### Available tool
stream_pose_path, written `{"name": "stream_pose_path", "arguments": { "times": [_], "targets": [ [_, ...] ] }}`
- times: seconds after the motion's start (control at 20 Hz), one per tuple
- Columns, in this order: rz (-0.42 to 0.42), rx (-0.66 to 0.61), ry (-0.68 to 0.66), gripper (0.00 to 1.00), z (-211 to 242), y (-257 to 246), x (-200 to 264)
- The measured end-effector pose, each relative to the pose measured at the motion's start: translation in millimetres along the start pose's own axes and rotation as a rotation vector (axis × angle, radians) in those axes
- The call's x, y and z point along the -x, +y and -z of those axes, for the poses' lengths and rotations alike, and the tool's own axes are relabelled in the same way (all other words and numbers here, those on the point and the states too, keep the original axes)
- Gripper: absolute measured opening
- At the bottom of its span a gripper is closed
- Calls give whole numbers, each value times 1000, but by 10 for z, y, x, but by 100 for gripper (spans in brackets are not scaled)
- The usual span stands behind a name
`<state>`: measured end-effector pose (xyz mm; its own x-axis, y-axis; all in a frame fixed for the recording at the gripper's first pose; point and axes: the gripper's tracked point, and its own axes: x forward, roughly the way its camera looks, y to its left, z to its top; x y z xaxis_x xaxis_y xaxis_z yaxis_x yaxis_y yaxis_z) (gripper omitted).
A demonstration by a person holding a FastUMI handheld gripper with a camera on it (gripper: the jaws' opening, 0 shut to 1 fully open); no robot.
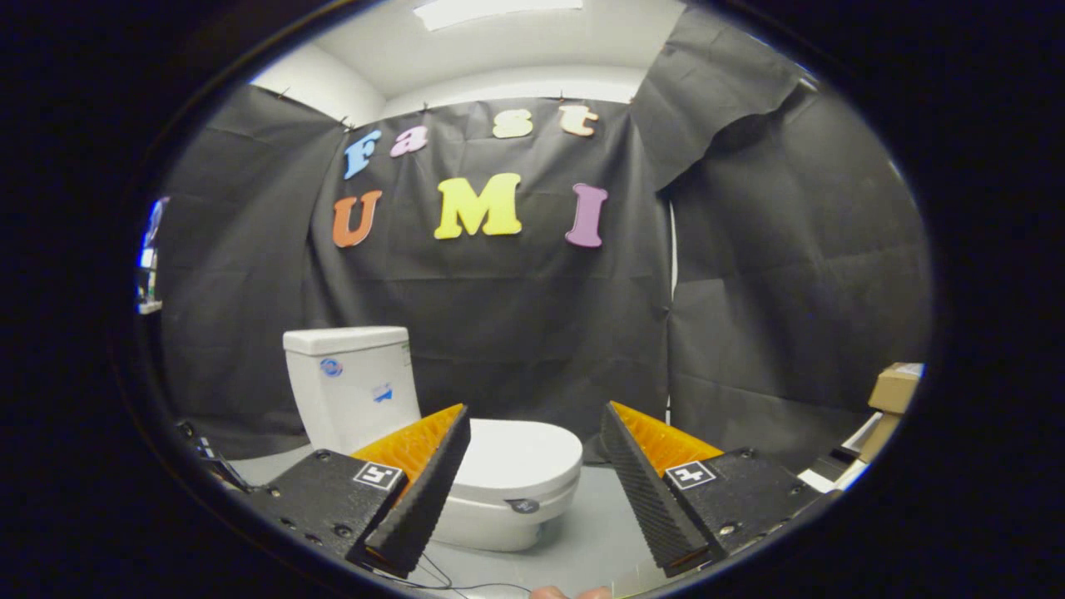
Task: Open the toilet lid.
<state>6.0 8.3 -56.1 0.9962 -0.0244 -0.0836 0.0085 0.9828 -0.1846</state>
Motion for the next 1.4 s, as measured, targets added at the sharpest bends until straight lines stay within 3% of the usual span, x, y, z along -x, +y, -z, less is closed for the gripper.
{"name": "stream_pose_path", "arguments": {
  "times": [0.25,0.4,0.6,1.0,1.4],
  "targets": [
    [-22,-15,21,100,122,124,-98],
    [-6,-21,109,100,458,100,-216],
    [41,-155,182,100,756,66,-417],
    [16,-322,369,100,1389,298,-1112],
    [32,-629,560,99,1947,284,-1330]
  ]
}}
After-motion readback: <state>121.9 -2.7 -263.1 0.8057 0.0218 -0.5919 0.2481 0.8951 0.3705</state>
